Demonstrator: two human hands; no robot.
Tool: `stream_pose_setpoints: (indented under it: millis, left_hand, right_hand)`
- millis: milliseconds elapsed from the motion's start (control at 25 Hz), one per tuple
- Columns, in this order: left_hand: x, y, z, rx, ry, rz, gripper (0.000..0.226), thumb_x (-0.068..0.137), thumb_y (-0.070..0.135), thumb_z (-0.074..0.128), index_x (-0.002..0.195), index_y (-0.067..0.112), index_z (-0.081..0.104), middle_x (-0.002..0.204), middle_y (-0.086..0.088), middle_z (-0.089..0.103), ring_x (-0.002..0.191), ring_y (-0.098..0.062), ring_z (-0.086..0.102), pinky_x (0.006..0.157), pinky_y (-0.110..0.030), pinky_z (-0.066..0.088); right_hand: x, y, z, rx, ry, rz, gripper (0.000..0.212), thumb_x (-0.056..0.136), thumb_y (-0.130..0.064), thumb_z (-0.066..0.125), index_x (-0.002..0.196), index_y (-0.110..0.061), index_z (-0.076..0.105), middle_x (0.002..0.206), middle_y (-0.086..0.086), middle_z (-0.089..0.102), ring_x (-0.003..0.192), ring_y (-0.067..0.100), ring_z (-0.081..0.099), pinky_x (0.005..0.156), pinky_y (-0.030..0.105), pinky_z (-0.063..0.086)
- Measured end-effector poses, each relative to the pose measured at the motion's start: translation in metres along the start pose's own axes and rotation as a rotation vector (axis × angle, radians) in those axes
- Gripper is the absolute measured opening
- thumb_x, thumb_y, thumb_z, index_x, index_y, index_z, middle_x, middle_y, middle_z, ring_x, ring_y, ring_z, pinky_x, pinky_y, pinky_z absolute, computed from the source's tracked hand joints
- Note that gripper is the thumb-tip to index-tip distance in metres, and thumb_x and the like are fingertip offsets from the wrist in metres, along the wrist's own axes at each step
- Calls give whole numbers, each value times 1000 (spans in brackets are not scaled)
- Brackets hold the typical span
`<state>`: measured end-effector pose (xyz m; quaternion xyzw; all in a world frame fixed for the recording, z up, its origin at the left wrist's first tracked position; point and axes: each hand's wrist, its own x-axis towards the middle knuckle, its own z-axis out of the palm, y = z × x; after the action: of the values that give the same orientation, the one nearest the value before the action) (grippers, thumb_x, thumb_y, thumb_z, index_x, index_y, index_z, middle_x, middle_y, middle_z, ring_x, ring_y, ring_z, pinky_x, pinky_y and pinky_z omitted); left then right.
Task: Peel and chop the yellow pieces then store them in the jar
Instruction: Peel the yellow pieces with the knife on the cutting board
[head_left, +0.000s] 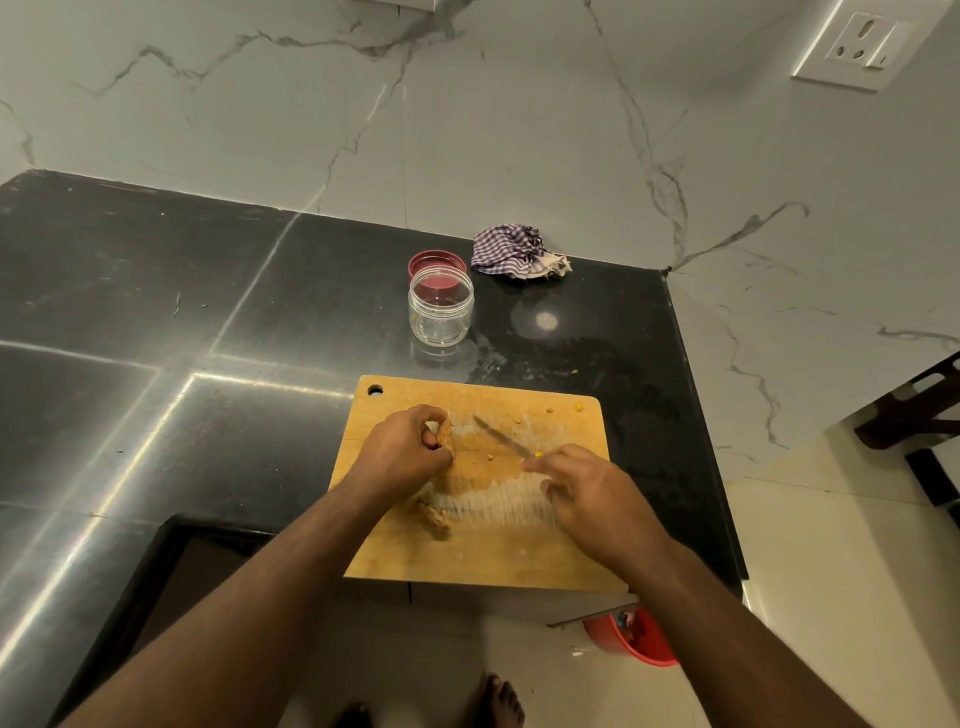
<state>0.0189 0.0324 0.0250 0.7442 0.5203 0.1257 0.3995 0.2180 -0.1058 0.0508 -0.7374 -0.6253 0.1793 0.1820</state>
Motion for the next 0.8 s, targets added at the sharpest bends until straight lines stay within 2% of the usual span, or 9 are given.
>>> stream_pose_setpoints:
  millis: [80,160,320,480,640,800]
  left_hand:
    - [0,0,0,-6,5,-3,51,86,18,72,135,22,57,83,2,63,72,-11,59,56,-19,43]
    - [-1,1,0,-7,5,-8,51,86,18,71,135,23,57,83,2,63,73,-12,59,55,-19,43]
    - [-2,2,1,-11,7,-3,52,87,19,71,136,22,57,85,0,65,79,-16,63,60,-24,48]
    - [-3,3,2,-7,3,6,51,88,20,71,137,22,56,87,-2,66,78,-16,63,58,-21,45]
    - [-3,4,3,-4,3,7,52,89,21,71,138,22,55,87,-1,65,76,-14,62,55,-18,43]
    - [-3,3,4,-8,1,3,53,89,21,71,138,22,54,87,-1,66,77,-15,62,57,-20,45]
  right_hand:
    - [-13,-2,1,33,-118,-54,29,95,-20,59,118,-35,68,115,-20,59,101,-1,56,87,20,49]
    - [-16,8,-1,-2,-157,-32,29,95,-21,57,117,-36,68,115,-21,60,101,-1,56,88,21,49]
    - [-10,25,-9,-36,3,81,32,95,-17,55,119,-34,68,119,-17,61,103,3,58,90,27,50]
    - [-16,21,-7,-8,-115,14,30,93,-21,58,117,-35,69,118,-20,60,102,1,57,90,25,50]
    - [-6,32,-12,-67,48,132,32,95,-16,53,120,-31,67,123,-15,60,106,7,58,92,27,50]
    - [-6,28,-11,-74,-16,98,33,96,-16,53,121,-31,67,122,-17,59,107,7,58,93,28,49]
